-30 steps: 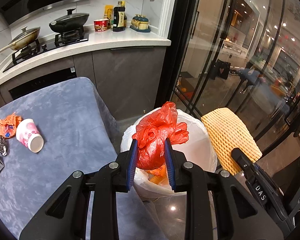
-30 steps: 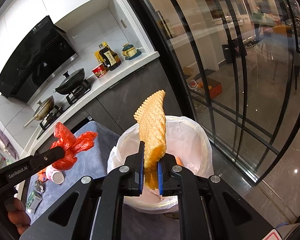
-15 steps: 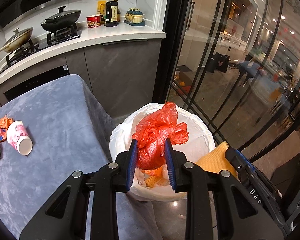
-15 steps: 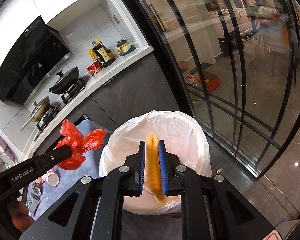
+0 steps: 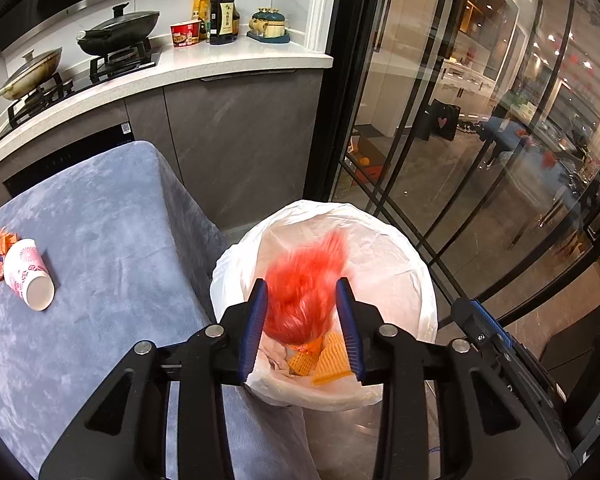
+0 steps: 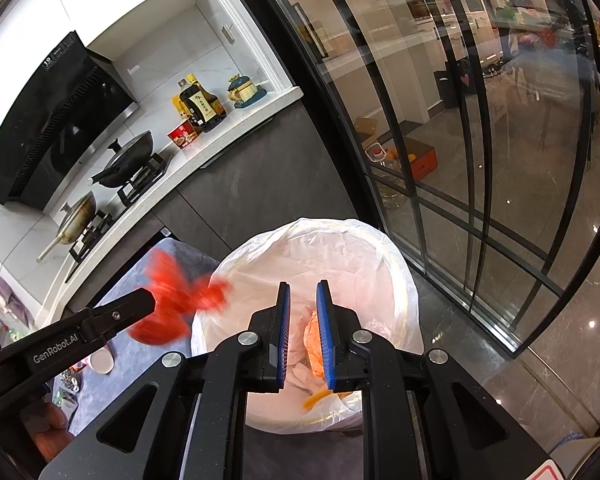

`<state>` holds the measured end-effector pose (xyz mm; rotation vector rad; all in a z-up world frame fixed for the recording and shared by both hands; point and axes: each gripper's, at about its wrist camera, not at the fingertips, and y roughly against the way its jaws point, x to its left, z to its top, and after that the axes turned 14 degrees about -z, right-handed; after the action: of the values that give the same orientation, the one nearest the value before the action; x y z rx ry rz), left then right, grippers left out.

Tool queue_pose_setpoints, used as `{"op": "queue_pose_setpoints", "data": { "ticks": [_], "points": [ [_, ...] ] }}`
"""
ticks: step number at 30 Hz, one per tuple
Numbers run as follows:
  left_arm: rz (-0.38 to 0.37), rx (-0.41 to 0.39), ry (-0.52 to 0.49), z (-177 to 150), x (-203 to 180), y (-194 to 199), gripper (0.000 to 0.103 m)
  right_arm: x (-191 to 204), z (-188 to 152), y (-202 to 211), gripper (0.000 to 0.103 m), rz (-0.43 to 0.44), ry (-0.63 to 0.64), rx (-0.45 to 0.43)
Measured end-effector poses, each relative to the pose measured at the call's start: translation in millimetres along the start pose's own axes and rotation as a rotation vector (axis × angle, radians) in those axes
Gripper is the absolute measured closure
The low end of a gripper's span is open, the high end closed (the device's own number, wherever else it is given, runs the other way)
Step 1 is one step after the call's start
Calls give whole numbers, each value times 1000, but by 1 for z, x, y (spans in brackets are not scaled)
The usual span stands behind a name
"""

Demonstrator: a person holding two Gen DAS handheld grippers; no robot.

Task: Collect trash
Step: 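Carry foam net and red bag over the bin and open both tools, then move both tools back over the table trash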

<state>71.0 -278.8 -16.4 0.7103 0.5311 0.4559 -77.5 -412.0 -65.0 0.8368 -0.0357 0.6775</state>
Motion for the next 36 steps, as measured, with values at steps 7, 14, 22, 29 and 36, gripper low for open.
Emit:
{"op": "queue_pose_setpoints", "data": {
  "ticks": [7, 14, 22, 29, 36],
  "points": [
    [5, -11, 2, 1, 2, -1, 53, 1, -2, -5, 88, -8, 0, 6],
    [7, -17, 18, -1, 7, 3, 49, 6, -4, -6, 86, -9, 9, 9],
    [16, -43, 49, -3, 25, 21, 35, 17, -5, 2, 63, -12, 16, -12],
    [46, -81, 99, -9, 56, 48, 33, 37, -8, 13, 58, 3, 39, -30],
    [86, -126, 155, -21, 98, 85, 26, 73, -20, 22, 50, 45, 93, -33]
  ]
}}
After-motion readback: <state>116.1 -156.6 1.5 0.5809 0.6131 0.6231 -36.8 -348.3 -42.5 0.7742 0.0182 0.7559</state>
